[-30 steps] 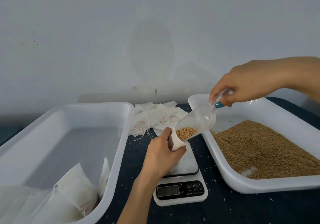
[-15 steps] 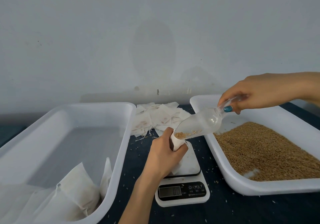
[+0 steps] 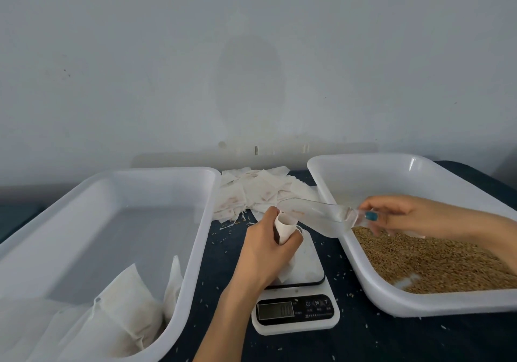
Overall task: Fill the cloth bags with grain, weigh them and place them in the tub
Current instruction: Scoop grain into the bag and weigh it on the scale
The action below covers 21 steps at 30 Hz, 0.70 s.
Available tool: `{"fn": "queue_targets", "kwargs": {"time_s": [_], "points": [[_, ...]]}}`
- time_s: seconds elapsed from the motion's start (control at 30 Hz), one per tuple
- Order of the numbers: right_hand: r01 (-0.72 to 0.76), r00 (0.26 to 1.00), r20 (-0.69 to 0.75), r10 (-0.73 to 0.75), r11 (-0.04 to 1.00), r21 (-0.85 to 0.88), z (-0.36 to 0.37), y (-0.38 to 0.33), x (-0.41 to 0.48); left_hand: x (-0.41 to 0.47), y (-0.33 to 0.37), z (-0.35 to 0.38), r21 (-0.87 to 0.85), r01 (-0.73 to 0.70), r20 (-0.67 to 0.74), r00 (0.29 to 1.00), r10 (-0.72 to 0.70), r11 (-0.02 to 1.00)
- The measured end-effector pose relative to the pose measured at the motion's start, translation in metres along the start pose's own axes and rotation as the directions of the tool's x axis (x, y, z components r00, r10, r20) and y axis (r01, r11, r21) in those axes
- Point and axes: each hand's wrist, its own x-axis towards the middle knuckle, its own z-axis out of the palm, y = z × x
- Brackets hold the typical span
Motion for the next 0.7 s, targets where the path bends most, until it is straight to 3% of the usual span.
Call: {"fn": "queue_targets", "kwargs": {"time_s": [0.2, 0.43, 0.6, 0.7], "points": [[-0.032, 0.998, -0.049, 0.037, 0.994, 0.1, 0.013, 0.01, -0.001, 0.001, -0.003, -0.005, 0.008, 0.004, -0.016, 1.0, -0.004, 1.0], [-0.207, 0.906, -0.337, 0.255, 0.963, 0.172, 0.008, 0.048, -0.002, 0.003, -0.007, -0.008, 0.032, -0.002, -0.049, 0.999, 0.004, 0.999], [-0.44, 0.861, -0.33, 0.388, 0.893, -0.099, 0.013, 0.056, 0.011, 0.003, -0.008, -0.007, 0.031, -0.005, -0.051, 0.999, 0.006, 0.999], [-0.482, 0.864, -0.297, 0.405, 0.835, -0.264, 0.021, 0.053, 0.024, 0.004, -0.009, -0.007, 0.047, -0.01, -0.054, 0.998, 0.013, 0.999]]}}
